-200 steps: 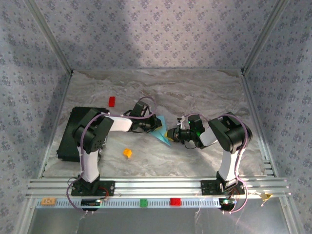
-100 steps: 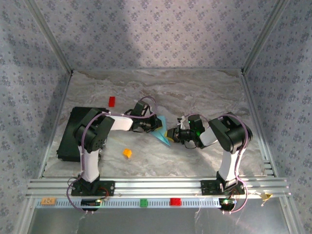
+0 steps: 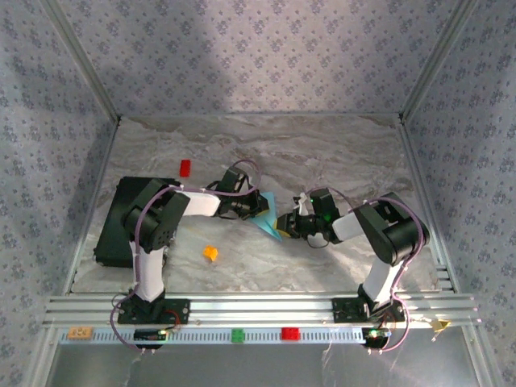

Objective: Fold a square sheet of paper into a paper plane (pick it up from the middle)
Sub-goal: Fourth fold the wing at the center of the table.

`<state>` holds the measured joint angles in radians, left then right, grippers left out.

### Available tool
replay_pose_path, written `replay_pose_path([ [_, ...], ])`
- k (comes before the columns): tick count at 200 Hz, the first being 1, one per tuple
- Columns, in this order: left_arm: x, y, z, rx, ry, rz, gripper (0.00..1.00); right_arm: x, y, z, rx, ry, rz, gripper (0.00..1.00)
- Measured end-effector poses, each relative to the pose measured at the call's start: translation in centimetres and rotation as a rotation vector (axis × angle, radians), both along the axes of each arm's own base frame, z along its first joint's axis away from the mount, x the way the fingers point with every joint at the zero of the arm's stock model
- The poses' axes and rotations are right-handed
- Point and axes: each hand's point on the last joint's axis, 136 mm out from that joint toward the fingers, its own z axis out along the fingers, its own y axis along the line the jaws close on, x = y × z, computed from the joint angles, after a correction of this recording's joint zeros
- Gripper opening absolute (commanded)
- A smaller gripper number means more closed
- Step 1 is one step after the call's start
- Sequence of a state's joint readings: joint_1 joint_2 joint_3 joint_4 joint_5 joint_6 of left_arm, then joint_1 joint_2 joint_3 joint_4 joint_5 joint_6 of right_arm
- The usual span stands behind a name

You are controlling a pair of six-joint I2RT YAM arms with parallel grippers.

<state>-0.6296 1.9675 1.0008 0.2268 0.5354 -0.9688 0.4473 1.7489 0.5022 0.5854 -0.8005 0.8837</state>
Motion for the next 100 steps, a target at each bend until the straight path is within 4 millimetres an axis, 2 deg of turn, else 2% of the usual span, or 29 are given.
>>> replay_pose_path([
  [47, -0.08, -0.04, 0.0, -0.001, 0.002, -0.003, 0.11, -0.53, -0.17, -0.39, -0.034, 0.009, 0.002, 0.1],
  [78, -0.09, -0.04, -0.01, -0.001, 0.002, -0.003, 0.11, -0.69, -0.1, -0.2, -0.037, -0.003, 0.007, 0.19],
  [100, -0.09, -0.06, 0.01, -0.002, 0.002, -0.003, 0.11, -0.91, -0.01, -0.04, -0.042, -0.007, 0.012, 0.19],
])
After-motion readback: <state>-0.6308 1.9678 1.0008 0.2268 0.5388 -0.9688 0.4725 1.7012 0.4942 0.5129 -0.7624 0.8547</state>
